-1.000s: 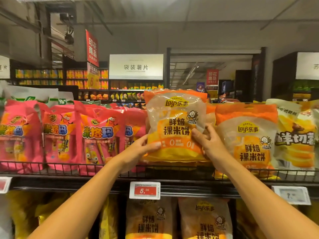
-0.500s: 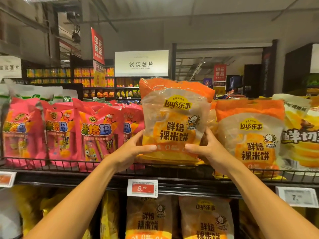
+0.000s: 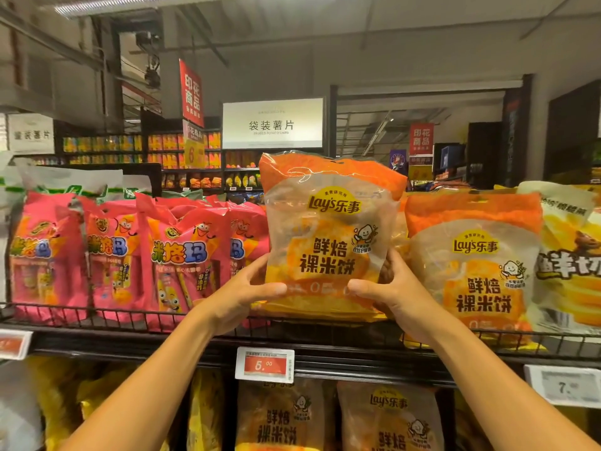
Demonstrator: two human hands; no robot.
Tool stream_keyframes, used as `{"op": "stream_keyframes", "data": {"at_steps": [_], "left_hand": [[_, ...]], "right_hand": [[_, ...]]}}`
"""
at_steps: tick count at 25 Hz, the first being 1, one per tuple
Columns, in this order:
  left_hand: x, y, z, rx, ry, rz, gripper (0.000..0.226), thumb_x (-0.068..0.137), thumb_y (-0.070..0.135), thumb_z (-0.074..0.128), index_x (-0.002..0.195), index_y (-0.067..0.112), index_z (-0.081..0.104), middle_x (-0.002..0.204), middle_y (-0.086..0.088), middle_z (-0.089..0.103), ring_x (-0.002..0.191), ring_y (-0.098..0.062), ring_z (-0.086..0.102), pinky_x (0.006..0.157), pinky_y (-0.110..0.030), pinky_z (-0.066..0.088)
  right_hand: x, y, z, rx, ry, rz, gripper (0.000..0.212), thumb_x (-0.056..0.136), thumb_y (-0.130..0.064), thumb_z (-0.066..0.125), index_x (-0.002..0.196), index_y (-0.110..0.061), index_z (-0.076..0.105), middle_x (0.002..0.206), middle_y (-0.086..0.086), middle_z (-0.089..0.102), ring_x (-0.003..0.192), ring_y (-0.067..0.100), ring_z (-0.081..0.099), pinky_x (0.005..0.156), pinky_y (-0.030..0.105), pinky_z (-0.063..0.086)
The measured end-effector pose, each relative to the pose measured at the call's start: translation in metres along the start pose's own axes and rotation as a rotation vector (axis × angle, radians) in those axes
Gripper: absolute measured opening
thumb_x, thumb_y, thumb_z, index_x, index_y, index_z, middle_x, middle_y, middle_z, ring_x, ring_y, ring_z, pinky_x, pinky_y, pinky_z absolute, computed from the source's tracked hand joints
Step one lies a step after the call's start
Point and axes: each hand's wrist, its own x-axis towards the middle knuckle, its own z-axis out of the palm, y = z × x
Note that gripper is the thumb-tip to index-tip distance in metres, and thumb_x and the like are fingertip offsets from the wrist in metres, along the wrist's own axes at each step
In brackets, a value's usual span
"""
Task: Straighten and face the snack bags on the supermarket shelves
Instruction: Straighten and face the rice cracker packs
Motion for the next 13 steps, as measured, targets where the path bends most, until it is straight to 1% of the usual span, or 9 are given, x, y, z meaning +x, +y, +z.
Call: {"op": "stream_keyframes", "data": {"at_steps": [2,4,6,8,9,10,13], "left_hand": [[-0.0023,0.0025,0.0012,0.004,0.0,-0.007,0.082,0.058,0.068,0.079,0.132,0.043,0.056,0.129,0.003,0.066,0.117,-0.016,0.064,0.074,-0.028,0.054],[-0.004,0.0053,0.003,0.005,0.003,0.012,0.073,0.058,0.077,0.073,0.123,0.045,0.063,0.125,0.005,0.069,0.111,-0.014,0.066,0.071,-0.022,0.057],[-0.0056,0.0083,0.0049,0.0,0.009,0.031,0.066,0.059,0.077,0.072,0.117,0.046,0.067,0.123,0.008,0.07,0.11,-0.01,0.066,0.073,-0.015,0.055],[-0.0058,0.0091,0.0048,-0.009,-0.007,0.04,0.065,0.062,0.076,0.071,0.118,0.044,0.068,0.124,0.006,0.069,0.112,-0.012,0.066,0.078,-0.017,0.055],[-0.0049,0.0085,0.0046,-0.017,-0.016,0.048,0.066,0.064,0.073,0.072,0.12,0.041,0.067,0.126,0.003,0.068,0.115,-0.015,0.065,0.082,-0.022,0.055],[-0.0038,0.0074,0.0039,-0.027,-0.022,0.056,0.067,0.066,0.07,0.073,0.124,0.037,0.066,0.129,-0.001,0.067,0.117,-0.019,0.064,0.086,-0.027,0.056],[-0.0011,0.0029,0.0018,-0.069,-0.036,0.06,0.073,0.069,0.06,0.077,0.13,0.024,0.063,0.133,-0.011,0.063,0.121,-0.028,0.061,0.094,-0.035,0.055]], "right_hand": [[0.0014,-0.0002,-0.0001,0.095,0.012,0.047,0.091,0.053,-0.041,0.097,0.132,-0.032,0.052,0.123,-0.004,0.071,0.114,0.019,0.069,0.082,0.035,0.06],[0.0017,-0.0009,0.0002,0.127,0.011,0.063,0.082,0.058,-0.039,0.093,0.131,-0.031,0.054,0.121,-0.002,0.072,0.112,0.02,0.07,0.081,0.035,0.06],[0.0009,-0.0023,0.0009,0.103,0.006,0.048,0.068,0.064,-0.041,0.092,0.125,-0.039,0.06,0.121,-0.003,0.073,0.11,0.02,0.07,0.084,0.039,0.06],[-0.001,-0.0043,0.0023,0.069,0.013,0.03,0.057,0.066,-0.043,0.089,0.117,-0.045,0.065,0.12,-0.004,0.073,0.109,0.019,0.071,0.089,0.046,0.057],[-0.0017,-0.0047,0.0025,0.064,0.019,0.024,0.055,0.066,-0.044,0.086,0.117,-0.044,0.065,0.119,-0.004,0.074,0.109,0.019,0.071,0.089,0.046,0.056],[-0.0021,-0.0048,0.0022,0.065,0.025,0.018,0.057,0.066,-0.043,0.082,0.12,-0.041,0.064,0.118,-0.004,0.074,0.108,0.019,0.071,0.087,0.045,0.057],[-0.0021,-0.0047,0.0005,0.107,0.027,0.006,0.059,0.071,-0.035,0.077,0.127,-0.03,0.059,0.117,-0.003,0.074,0.108,0.018,0.071,0.076,0.03,0.059]]}}
